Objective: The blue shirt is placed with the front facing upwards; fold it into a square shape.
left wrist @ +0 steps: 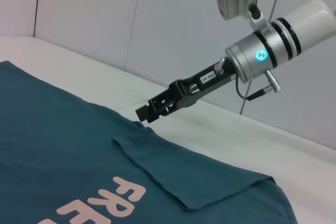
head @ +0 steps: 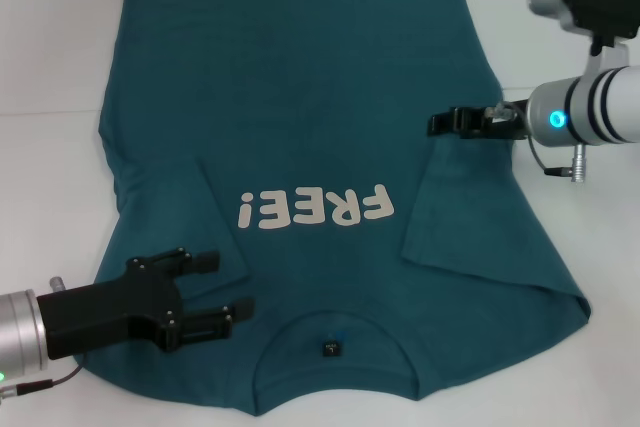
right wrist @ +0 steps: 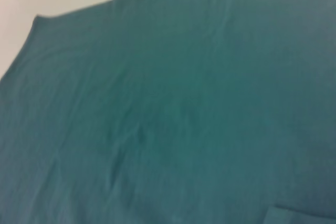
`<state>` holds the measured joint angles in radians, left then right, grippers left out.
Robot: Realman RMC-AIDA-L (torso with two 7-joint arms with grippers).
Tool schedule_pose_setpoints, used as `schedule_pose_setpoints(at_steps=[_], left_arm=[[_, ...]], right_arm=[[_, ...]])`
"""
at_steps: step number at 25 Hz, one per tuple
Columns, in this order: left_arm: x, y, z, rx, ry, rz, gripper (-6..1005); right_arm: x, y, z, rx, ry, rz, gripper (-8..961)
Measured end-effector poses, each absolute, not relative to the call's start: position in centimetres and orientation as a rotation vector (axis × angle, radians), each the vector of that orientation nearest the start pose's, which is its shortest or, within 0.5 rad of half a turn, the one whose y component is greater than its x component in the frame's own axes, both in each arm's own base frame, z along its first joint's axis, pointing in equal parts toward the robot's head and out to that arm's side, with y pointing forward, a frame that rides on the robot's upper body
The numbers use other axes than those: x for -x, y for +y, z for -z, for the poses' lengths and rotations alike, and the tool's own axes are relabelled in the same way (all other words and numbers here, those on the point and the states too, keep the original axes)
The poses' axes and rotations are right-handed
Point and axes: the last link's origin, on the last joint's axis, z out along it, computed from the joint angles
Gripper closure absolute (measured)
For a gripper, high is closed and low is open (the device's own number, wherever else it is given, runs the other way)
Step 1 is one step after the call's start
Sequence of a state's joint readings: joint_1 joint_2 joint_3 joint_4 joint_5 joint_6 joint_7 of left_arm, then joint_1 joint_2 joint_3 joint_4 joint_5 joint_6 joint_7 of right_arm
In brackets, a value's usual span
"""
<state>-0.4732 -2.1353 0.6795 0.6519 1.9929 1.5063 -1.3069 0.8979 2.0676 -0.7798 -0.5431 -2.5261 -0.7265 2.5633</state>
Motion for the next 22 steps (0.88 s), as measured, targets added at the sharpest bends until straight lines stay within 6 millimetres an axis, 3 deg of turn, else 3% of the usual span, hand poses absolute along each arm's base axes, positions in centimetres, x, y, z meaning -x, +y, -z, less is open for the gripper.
schedule_pose_setpoints(at_steps=[6, 13, 18, 21, 22], left_arm=[[27.5, 31.3, 2.1, 2.662, -0.652, 0.713, 141], [27.8, 31.1, 1.1, 2.629, -0.724, 0.769, 132], [28.3, 30.5, -1.1, 2.567, -0.97, 0.857, 126], [28.8, 30.2, -1.9, 2.532, -1.072, 0.871, 122], [29.7, 29.4, -2.9, 2.461, -1.193, 0.885, 121]], right_arm=[[-23.7, 46.4, -1.4, 1.983, 1.404, -0.294, 433], [-23.9, 43.7, -6.3, 2.097, 1.364, -0.319, 317], [-25.1, 40.7, -9.4, 2.158, 1.42, -0.389, 157], [-26.2, 39.0, -10.2, 2.205, 1.456, -0.397, 107], [-26.7, 38.4, -10.4, 2.214, 1.468, -0.39, 90]])
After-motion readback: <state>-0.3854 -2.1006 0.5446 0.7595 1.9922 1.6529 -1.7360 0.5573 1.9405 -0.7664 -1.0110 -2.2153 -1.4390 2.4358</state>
